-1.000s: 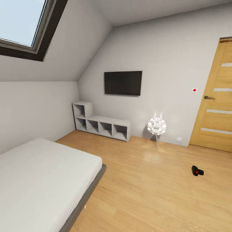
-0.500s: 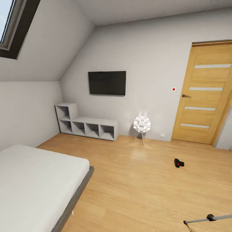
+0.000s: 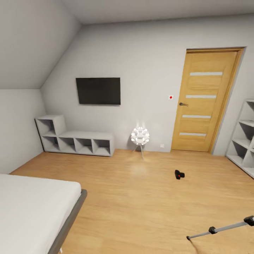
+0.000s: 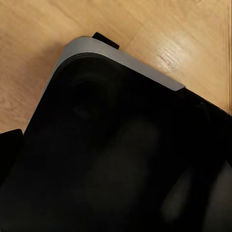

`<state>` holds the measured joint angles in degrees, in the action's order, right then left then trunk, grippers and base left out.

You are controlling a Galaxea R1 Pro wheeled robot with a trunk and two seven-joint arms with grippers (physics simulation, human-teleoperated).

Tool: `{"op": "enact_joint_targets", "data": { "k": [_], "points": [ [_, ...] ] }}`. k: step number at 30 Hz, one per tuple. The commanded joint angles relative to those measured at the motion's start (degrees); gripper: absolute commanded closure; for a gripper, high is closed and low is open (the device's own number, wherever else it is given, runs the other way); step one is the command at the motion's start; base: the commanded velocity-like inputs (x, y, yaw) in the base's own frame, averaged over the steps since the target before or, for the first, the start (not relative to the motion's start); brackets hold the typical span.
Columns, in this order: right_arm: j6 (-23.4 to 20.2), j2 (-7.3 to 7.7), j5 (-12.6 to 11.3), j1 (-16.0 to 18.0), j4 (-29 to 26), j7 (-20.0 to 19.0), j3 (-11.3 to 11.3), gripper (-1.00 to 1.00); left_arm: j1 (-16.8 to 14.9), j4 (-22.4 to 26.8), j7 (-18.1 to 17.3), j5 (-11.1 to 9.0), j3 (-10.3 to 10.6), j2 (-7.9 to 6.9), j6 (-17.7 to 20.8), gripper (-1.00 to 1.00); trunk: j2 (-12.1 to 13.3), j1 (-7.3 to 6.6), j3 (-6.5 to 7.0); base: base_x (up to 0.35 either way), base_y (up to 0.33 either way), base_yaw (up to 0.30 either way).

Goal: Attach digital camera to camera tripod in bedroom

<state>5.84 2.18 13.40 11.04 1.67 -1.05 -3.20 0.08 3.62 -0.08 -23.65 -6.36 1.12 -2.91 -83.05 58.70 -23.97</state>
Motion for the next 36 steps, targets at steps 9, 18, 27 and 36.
{"op": "enact_joint_targets", "data": {
  "k": [9, 18, 27, 36],
  "points": [
    [0.31, 0.02, 0.39, 0.09, 0.18, -0.09, -0.32, -1.00, 0.01, 0.07, -0.01, 1.51, -0.42, 0.10, -0.08, -1.00, -0.03, 0.03, -0.06, 0.305, 0.000, -0.294],
    [0.58, 0.03, 0.39, 0.10, 0.18, -0.12, -0.32, -1.00, 0.01, 0.07, 0.02, 2.35, -0.49, 0.11, -0.08, -1.00, -0.03, 0.03, -0.06, 0.318, 0.000, -0.216],
    [0.42, 0.16, 0.44, 0.10, 0.18, -0.16, -0.25, -1.00, 0.01, -0.01, 0.08, 2.36, -0.49, 0.11, -0.08, -1.00, -0.03, 0.03, -0.06, 0.321, 0.000, -0.025],
    [0.33, 0.26, 0.48, 0.10, 0.18, -0.16, -0.23, -1.00, 0.01, -0.09, 0.08, 2.28, -0.55, 0.08, -0.08, -1.00, -0.03, 0.03, -0.06, 0.324, 0.000, -0.001]
  ]
}}
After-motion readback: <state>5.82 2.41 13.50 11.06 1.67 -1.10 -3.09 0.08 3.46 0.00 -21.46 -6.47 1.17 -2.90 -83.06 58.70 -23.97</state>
